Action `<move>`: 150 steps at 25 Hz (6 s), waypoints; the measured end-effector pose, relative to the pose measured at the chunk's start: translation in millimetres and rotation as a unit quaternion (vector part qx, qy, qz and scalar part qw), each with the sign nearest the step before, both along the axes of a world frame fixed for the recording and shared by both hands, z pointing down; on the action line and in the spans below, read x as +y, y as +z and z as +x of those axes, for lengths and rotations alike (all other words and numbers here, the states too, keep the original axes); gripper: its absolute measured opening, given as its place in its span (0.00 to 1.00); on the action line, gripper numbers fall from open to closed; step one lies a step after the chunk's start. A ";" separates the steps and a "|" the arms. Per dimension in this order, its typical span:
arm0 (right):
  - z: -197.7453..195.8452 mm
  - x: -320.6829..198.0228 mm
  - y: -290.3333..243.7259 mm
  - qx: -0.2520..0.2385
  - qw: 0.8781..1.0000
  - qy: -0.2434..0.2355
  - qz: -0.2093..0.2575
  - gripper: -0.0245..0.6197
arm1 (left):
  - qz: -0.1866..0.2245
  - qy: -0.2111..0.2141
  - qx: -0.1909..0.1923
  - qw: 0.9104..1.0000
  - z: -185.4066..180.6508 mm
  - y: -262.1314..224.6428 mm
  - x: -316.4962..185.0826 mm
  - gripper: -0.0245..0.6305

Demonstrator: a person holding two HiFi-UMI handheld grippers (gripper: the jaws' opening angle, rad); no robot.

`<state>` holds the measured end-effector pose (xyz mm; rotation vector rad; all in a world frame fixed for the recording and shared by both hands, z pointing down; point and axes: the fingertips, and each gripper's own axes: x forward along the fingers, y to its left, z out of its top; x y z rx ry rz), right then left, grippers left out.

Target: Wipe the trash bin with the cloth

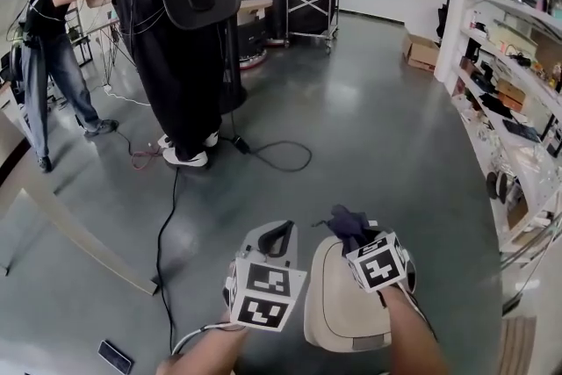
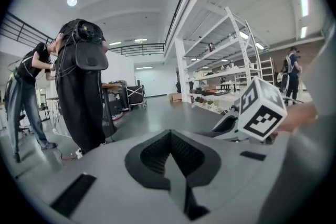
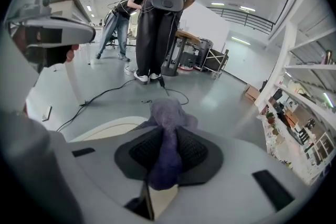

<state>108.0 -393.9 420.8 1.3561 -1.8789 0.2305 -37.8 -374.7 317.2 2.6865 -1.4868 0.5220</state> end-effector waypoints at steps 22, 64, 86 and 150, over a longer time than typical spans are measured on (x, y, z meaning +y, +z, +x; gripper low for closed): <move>78.9 12.8 3.0 -0.018 0.997 0.078 -0.012 0.16 | -0.017 -0.001 0.021 1.000 1.0 -6.8 12.7 0.03; -30.2 64.5 -8.7 -0.045 0.998 -0.043 -0.011 0.16 | -0.046 0.004 0.050 0.998 4.6 -25.7 53.4 0.03; 59.0 78.4 -6.1 -0.044 0.999 -0.001 0.022 0.16 | -0.051 -0.011 0.046 0.998 -5.0 -18.6 50.7 0.03; 83.6 176.7 -6.2 -0.044 0.996 0.084 -0.004 0.16 | 0.035 -0.010 0.000 0.999 -24.6 -62.5 143.0 0.03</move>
